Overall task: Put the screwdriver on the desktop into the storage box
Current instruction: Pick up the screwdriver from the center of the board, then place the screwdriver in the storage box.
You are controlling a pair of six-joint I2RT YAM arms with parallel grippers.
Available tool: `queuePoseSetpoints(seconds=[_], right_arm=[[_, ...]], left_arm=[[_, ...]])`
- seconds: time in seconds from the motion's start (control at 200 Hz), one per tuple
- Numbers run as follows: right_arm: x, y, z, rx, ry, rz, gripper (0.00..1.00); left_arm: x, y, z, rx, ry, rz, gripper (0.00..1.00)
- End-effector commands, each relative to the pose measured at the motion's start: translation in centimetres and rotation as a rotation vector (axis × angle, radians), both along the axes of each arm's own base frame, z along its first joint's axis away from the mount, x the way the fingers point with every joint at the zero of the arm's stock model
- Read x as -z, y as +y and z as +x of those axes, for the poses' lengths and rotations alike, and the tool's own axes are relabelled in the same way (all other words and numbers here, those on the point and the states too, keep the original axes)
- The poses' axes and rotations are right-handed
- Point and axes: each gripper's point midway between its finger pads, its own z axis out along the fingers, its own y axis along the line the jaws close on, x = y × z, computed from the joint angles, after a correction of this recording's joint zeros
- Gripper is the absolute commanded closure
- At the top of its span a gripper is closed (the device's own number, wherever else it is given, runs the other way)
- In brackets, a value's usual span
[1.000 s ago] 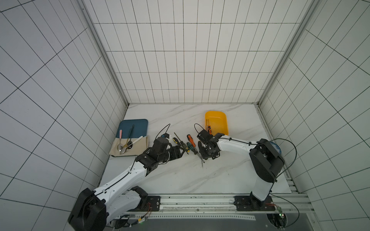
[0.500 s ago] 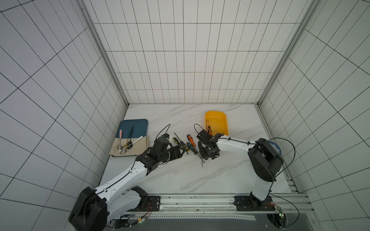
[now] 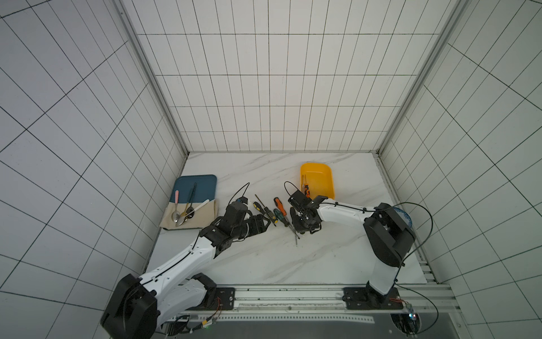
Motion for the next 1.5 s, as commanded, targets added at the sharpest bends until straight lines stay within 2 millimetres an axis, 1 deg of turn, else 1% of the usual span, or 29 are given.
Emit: queuePoseSetpoints(seconds=[0.0,0.22,0.46,0.575,0.7,0.89,1.004,1.099,1.299,1.439,1.449,1.494], right_arm=[[-1.0,-1.0,0.2,0.010,-0.030,-0.009,0.78],[-2.9,-1.1,0.3,0.003,-0.061,0.014,0.79],[-5.0,-0.6,0.6,-0.015,-0.090,0.047,0.79],[-6.5,-0.4,1.1,-0.017,-0.116,0.076,0.79],[-8.1,-0.7,2.3,-0.002,-0.134,0.107,0.79],[-11.0,-1.9,5.0,0.041,-0.176,0.146,0.79],[-12.1,-3.2,7.1,0.089,-0.192,0.172,0.79],[-12.6,-4.3,8.8,0.129,-0.201,0.180,0.80],[-12.6,-6.0,12.6,0.190,-0.200,0.185,0.79],[-11.8,-6.9,15.4,0.225,-0.194,0.172,0.79],[-11.5,-7.0,15.2,0.226,-0.178,0.161,0.79],[-11.2,-7.3,15.8,0.233,-0.173,0.152,0.79]], left_arm=[[0.3,0.0,0.1,-0.006,-0.006,0.003,0.24],[0.2,0.0,0.1,-0.007,-0.008,-0.004,0.24],[0.1,-0.8,0.1,0.011,-0.007,-0.039,0.24],[-0.3,-1.3,0.2,0.026,-0.019,-0.051,0.24],[-0.8,-1.7,0.6,0.034,-0.031,-0.052,0.24],[-1.4,-2.1,1.3,0.039,-0.041,-0.048,0.24],[-1.4,-2.3,1.4,0.041,-0.037,-0.047,0.24],[-1.2,-2.2,1.4,0.040,-0.034,-0.043,0.24],[-1.0,-2.2,1.3,0.041,-0.030,-0.042,0.24],[-0.9,-2.0,1.1,0.043,-0.029,-0.034,0.24],[-0.9,-2.0,1.1,0.043,-0.028,-0.034,0.24],[-0.8,-1.9,1.0,0.041,-0.029,-0.028,0.24]])
